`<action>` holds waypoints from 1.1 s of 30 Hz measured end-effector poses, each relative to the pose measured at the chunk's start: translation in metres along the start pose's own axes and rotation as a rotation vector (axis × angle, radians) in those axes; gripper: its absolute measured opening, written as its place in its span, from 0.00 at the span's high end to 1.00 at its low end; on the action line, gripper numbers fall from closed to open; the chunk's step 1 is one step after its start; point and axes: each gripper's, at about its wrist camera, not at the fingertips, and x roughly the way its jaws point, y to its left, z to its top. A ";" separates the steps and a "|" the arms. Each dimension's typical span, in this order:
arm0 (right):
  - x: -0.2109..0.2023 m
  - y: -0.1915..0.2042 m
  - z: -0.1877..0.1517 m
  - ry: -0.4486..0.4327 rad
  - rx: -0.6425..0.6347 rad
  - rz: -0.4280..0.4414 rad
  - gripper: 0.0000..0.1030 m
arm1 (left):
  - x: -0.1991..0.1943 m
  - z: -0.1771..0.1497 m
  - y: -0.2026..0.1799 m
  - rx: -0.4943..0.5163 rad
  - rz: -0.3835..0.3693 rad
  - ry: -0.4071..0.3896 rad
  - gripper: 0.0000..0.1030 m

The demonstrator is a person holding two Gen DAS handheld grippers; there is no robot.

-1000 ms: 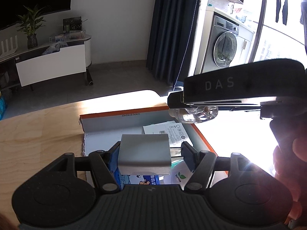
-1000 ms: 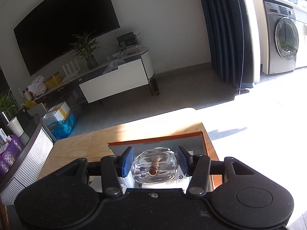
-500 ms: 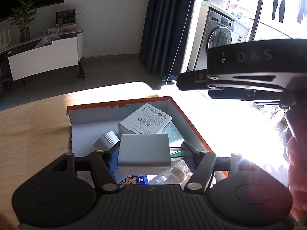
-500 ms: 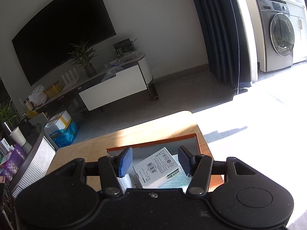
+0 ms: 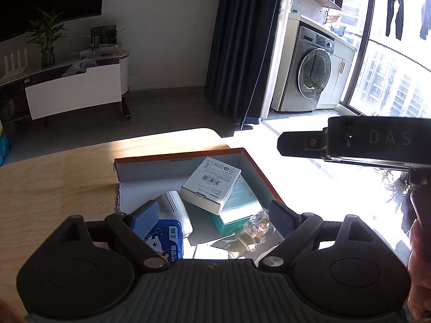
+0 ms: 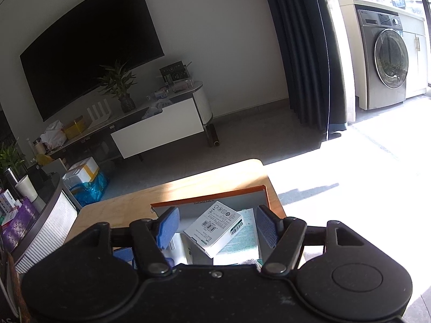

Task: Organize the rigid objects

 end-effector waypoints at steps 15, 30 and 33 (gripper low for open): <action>-0.040 0.000 -0.030 0.004 -0.020 -0.007 0.21 | -0.036 -0.020 -0.005 -0.013 0.108 0.015 0.00; -0.065 0.003 -0.077 0.058 -0.051 -0.007 0.21 | -0.060 -0.052 -0.003 -0.065 0.219 0.056 0.00; -0.070 0.002 -0.085 0.066 -0.069 -0.020 0.21 | -0.063 -0.058 -0.003 -0.072 0.223 0.061 0.00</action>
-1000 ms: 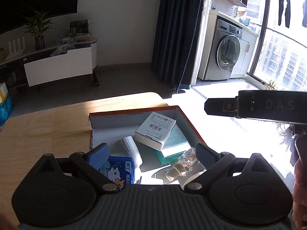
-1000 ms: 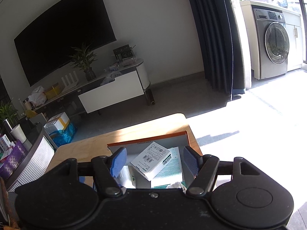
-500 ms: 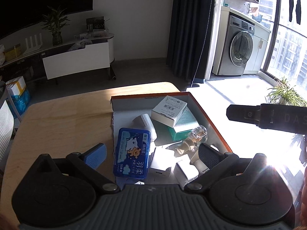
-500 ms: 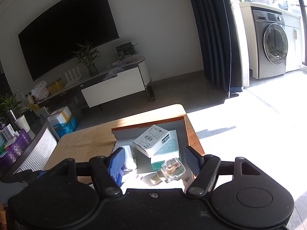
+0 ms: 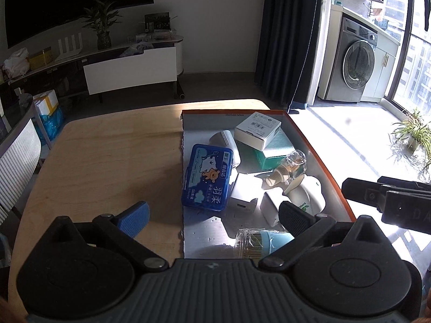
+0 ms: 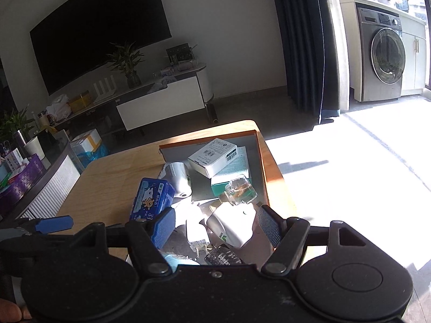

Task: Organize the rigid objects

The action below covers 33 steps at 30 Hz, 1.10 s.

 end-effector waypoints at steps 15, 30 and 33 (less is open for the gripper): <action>-0.009 0.001 -0.027 0.040 -0.016 -0.017 0.21 | -0.005 -0.018 -0.005 0.000 0.005 0.025 0.00; -0.009 0.004 -0.027 0.046 -0.025 -0.015 0.21 | -0.006 -0.021 -0.010 -0.002 -0.010 0.038 0.00; -0.008 0.004 -0.028 0.049 -0.026 -0.012 0.21 | -0.006 -0.021 -0.010 -0.006 -0.012 0.041 0.00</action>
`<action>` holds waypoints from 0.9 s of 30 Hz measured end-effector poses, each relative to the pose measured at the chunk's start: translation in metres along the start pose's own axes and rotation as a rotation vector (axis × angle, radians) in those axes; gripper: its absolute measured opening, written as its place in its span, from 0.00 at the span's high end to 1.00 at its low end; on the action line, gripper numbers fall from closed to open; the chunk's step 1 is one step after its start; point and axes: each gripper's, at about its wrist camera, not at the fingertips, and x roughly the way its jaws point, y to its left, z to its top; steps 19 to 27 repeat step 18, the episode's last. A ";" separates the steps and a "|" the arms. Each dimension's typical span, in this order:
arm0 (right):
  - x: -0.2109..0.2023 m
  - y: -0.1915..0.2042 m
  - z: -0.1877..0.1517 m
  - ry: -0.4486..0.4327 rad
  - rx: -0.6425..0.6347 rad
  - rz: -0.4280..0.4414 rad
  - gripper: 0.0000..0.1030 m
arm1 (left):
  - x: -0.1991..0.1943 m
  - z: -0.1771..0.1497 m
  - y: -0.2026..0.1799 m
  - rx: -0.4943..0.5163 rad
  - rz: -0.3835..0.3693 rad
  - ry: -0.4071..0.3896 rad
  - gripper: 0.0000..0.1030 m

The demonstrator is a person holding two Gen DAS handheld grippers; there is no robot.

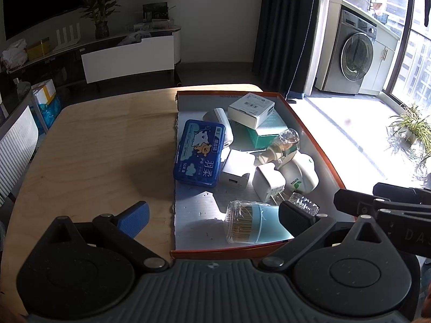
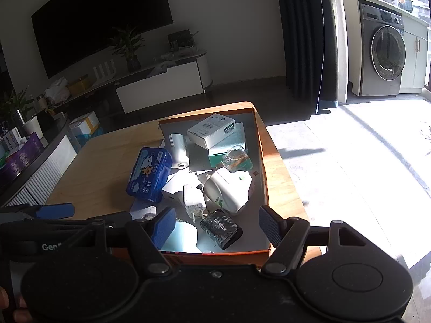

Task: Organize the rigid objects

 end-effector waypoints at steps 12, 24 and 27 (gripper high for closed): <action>0.000 -0.001 0.000 0.000 0.006 0.001 0.21 | 0.002 -0.002 -0.001 -0.004 -0.011 0.004 0.00; 0.001 -0.001 -0.001 0.003 0.003 -0.001 0.21 | 0.001 -0.002 -0.001 -0.007 -0.010 0.003 0.00; 0.001 -0.001 -0.001 0.003 0.003 -0.001 0.21 | 0.001 -0.002 -0.001 -0.007 -0.010 0.003 0.00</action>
